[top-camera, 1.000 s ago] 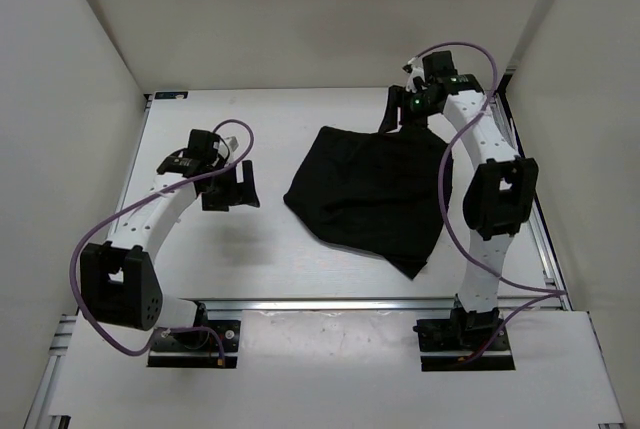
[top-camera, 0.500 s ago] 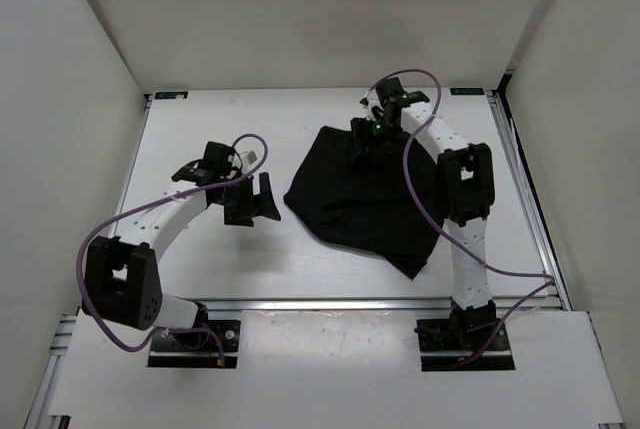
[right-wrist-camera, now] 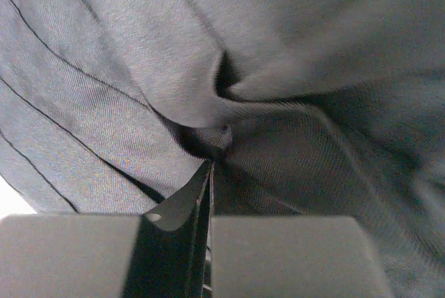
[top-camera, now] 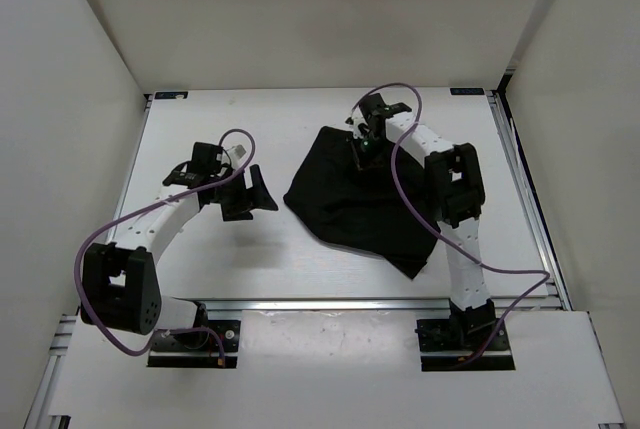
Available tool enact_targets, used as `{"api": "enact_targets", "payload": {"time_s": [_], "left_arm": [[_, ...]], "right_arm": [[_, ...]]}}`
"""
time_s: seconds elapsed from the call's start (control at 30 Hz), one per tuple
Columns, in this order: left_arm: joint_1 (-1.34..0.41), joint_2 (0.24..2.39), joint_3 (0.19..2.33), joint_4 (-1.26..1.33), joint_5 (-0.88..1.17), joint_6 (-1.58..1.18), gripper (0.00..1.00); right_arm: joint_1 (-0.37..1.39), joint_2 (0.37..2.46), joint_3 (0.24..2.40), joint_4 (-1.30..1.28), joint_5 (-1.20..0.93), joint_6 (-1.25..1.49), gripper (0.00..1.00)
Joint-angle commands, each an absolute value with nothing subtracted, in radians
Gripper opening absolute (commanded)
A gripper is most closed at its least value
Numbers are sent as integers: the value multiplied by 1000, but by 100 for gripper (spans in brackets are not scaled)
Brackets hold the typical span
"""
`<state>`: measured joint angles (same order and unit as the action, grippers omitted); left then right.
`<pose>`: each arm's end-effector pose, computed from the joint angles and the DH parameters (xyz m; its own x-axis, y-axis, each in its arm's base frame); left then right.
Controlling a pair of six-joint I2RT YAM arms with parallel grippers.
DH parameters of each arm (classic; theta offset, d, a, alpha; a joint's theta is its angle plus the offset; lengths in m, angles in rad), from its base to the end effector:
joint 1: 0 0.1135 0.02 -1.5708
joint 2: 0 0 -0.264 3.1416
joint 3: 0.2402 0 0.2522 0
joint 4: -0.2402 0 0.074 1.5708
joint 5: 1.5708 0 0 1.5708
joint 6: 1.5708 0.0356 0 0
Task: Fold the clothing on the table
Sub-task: Flatten the skirt out
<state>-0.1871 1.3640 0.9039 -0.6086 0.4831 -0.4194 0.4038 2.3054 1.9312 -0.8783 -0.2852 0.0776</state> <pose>0.2550 -0.0651 0.2244 -0.9432 -0.1885 -0.2737 0.0004 0.8231 -0.5679 0.4381 0.1981 0.1730 -0.9063 -0.3063 -0.2913 -0.3889 0.8742 0.2907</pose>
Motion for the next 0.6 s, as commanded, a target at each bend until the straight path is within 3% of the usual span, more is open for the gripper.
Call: {"api": "enact_targets", "payload": {"time_s": [0.0, 0.17, 0.37, 0.57], "left_arm": [[-179, 1333, 894, -571, 514, -425, 92], [-181, 1345, 893, -560, 515, -431, 91], [-183, 1385, 905, -557, 522, -416, 90], [-202, 1451, 937, -577, 492, -387, 90]], "right_arm": [[428, 2220, 1896, -905, -264, 48, 0], [489, 2112, 1833, -954, -331, 9, 0], [649, 1814, 1652, -960, -478, -41, 0], [632, 1605, 1531, -1011, -422, 34, 0]]}}
